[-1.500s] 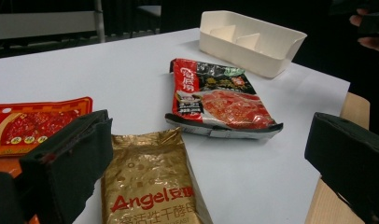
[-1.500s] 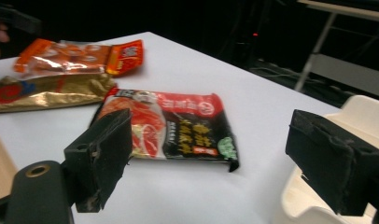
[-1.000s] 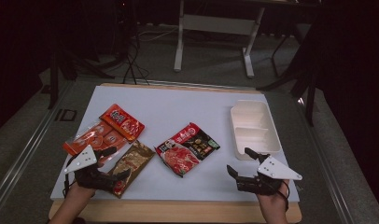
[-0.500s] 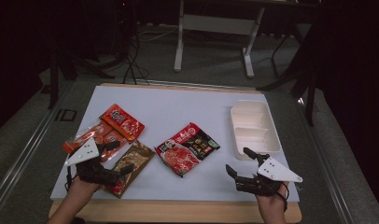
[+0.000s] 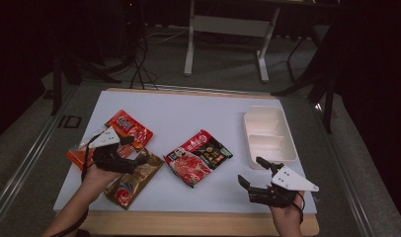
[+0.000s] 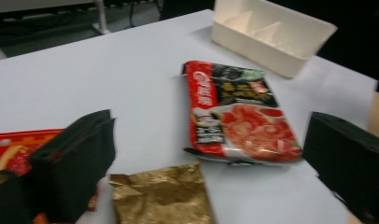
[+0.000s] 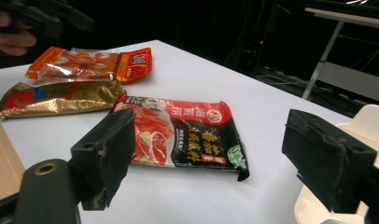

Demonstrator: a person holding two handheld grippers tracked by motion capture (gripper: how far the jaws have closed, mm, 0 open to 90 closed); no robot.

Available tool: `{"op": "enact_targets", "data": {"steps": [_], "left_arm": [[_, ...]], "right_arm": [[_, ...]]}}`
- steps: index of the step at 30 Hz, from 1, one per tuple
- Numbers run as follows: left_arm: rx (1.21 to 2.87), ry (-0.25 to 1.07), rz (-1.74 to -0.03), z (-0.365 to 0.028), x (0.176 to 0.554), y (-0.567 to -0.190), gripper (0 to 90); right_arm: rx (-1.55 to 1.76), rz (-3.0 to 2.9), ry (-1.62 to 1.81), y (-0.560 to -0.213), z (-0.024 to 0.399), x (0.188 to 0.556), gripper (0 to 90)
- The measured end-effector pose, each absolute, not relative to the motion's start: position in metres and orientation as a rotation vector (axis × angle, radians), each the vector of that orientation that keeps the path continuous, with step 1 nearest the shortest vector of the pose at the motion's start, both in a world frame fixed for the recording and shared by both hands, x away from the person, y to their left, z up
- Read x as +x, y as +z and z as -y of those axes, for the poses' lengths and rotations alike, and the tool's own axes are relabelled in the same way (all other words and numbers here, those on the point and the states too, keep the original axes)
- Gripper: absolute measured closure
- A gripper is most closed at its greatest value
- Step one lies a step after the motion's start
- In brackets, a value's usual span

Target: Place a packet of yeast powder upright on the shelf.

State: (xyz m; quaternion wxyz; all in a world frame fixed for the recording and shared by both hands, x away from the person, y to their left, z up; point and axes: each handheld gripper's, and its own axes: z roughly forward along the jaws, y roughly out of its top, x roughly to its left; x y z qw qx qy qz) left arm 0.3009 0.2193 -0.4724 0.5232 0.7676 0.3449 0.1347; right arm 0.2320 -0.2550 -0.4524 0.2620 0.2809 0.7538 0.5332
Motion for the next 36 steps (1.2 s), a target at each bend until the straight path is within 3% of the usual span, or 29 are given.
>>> {"op": "enact_targets", "data": {"steps": [4, 15, 18, 36], "left_arm": [[1.877, 0.312, -0.867, -0.218, 0.313, -0.48, 7.8], [1.962, 0.284, -1.02, -0.217, 0.335, -0.514, 33.0], [1.988, 0.257, -1.065, -0.216, 0.341, -0.521, 36.4], [2.089, 0.155, -1.155, -0.204, 0.355, -0.544, 38.1]], "right_arm": [[0.759, -2.05, 1.44, -0.453, 0.254, 0.233, 17.2], [0.746, -2.067, 1.436, -0.454, 0.252, 0.232, 17.1], [0.744, -2.069, 1.435, -0.453, 0.252, 0.231, 17.1], [0.735, -2.088, 1.429, -0.454, 0.251, 0.232, 17.1]]}}
